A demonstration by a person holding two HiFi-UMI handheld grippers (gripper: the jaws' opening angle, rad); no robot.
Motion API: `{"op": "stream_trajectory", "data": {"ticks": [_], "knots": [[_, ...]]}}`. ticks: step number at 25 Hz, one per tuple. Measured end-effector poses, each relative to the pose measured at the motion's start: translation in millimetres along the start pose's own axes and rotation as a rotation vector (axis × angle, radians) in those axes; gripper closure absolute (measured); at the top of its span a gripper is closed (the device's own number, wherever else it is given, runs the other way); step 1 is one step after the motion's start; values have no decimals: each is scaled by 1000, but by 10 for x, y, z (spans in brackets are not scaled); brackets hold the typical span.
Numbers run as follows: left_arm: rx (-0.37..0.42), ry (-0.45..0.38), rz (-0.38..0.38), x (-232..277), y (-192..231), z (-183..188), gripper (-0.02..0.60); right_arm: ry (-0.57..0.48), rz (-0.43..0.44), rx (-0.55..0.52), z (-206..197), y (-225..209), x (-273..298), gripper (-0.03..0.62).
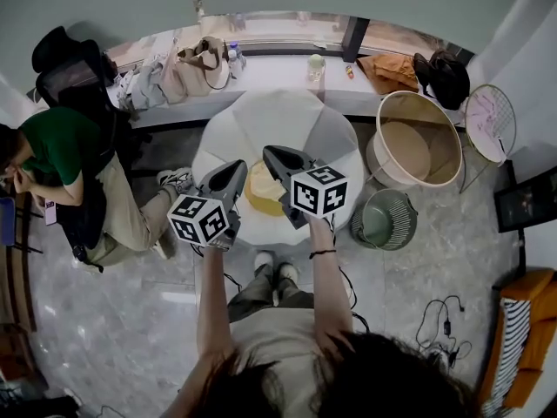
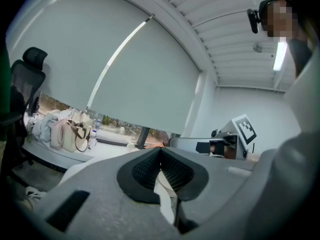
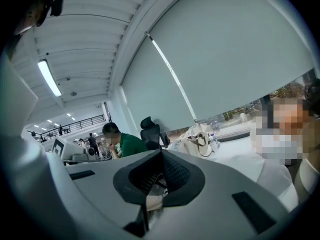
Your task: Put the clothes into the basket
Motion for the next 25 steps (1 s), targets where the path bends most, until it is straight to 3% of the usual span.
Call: {"op": "stream_trajectory", "data": {"ticks": [12, 25], "knots": [[-62, 120, -81, 591, 534, -187, 571, -78, -80, 153, -49, -601, 341, 585], [-40, 157, -148, 1074, 824, -102, 571, -34, -108, 126, 31, -964, 684, 585]]}}
Point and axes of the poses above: the fingertips, and each gripper's own axes: x forward along the fingers, y to its left, z out of its top, the point moved 9 cm from there along -x, backward along the fingers, and after that the axes turned 10 degrees about z, right-handed, at the moved point
